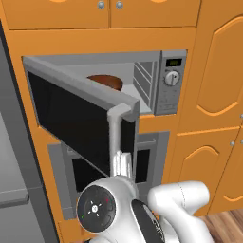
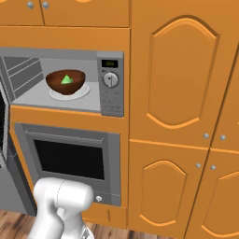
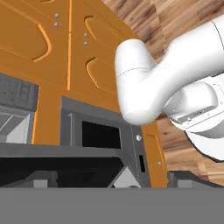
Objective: Pick the corn from the sink and place it in the bowl. Then pick the bowl and place it in the microwave. Then close the microwave door and press the start button.
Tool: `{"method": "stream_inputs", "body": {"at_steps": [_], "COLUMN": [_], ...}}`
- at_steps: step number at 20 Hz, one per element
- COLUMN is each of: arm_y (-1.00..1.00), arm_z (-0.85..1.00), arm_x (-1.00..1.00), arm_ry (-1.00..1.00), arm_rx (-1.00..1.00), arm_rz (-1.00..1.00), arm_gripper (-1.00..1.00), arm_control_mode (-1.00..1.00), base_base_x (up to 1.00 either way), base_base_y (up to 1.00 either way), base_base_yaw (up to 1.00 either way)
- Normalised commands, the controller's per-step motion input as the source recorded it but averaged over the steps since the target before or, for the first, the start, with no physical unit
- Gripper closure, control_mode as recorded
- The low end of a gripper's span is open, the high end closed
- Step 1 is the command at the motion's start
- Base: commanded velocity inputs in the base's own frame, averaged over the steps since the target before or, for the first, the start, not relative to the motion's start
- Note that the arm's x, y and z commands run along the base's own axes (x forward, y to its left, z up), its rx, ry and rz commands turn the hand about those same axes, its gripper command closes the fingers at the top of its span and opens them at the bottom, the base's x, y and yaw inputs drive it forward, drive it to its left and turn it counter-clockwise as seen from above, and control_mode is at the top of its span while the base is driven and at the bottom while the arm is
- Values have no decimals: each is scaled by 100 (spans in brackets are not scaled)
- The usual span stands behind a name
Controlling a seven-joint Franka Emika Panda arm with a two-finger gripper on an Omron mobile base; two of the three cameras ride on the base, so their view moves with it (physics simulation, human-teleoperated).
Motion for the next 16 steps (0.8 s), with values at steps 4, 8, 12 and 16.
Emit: {"method": "stream_inputs", "body": {"at_steps": [4, 8, 12, 16], "arm_y": [-84, -76, -35, -22], "arm_z": [0, 0, 0, 4], "arm_x": [87, 93, 83, 100], "arm_ry": [4, 2, 0, 0], "arm_rx": [16, 14, 5, 2], "arm_rz": [-22, -13, -2, 1], "arm_gripper": [-100, -100, -100, -100], "arm_control_mode": [-100, -100, -100, -100], "base_base_x": [0, 0, 0, 0], "base_base_y": [0, 0, 0, 0], "base_base_yaw": [0, 0, 0, 0]}}
